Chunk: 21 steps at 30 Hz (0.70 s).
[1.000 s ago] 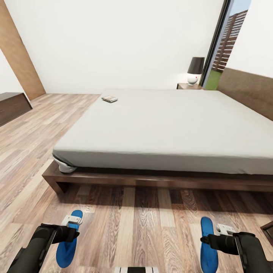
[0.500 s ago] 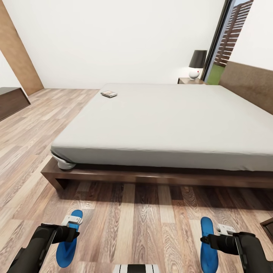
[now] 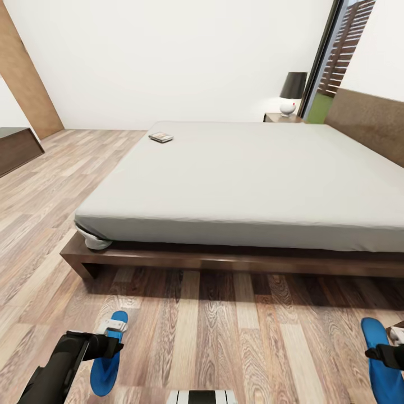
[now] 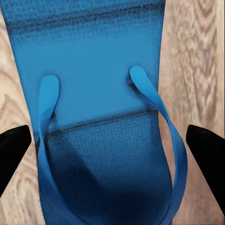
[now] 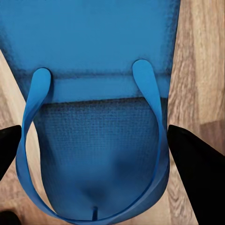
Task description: In the bedroom, move the book from the bed onto either nightstand, and place the two sandals side by side next to the bed.
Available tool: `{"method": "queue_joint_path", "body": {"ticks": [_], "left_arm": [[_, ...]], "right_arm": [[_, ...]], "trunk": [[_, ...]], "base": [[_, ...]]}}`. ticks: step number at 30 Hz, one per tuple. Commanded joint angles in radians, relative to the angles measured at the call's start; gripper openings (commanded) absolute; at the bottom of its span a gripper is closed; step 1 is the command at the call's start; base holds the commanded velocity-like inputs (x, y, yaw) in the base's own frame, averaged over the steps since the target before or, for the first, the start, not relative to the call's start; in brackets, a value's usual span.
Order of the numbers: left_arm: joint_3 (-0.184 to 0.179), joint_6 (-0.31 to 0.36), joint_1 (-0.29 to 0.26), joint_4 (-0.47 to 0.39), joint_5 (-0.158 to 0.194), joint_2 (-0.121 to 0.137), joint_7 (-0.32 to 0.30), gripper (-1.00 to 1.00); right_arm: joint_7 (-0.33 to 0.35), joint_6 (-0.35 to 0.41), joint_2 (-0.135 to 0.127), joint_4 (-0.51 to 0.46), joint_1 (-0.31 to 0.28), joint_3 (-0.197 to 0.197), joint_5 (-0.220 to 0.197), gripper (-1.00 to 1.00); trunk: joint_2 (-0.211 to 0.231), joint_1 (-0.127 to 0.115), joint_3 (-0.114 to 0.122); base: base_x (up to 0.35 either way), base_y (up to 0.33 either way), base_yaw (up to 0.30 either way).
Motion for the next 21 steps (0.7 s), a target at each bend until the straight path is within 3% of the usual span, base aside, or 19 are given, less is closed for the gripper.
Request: {"method": "queue_joint_path", "body": {"ticks": [1,6,12,21], "left_arm": [[0.002,0.001,-0.001,-0.001,-0.011,-0.003,-0.01,-1.0],[0.004,0.003,-0.001,-0.001,-0.011,-0.005,-0.011,-1.0],[0.004,0.003,-0.001,-0.001,-0.011,-0.005,-0.01,-1.0],[0.004,0.0,-0.001,-0.001,-0.01,-0.005,-0.009,-1.0]], "right_arm": [[0.01,0.002,0.0,-0.001,-0.001,0.004,0.01,-1.0],[0.012,0.002,-0.001,-0.002,-0.001,0.066,0.008,-1.0],[0.01,0.002,0.0,-0.002,-0.002,0.075,0.01,-1.0],[0.01,0.002,0.004,-0.002,-0.001,0.128,0.014,-1.0]], "trunk": [[-0.001,0.0,-0.005],[-0.002,0.002,-0.024],[-0.003,0.005,-0.047],[-0.003,0.005,-0.047]], "base": [[0.0,0.0,0.0],[0.0,0.0,0.0],[0.0,0.0,0.0],[0.003,0.0,0.0]]}}
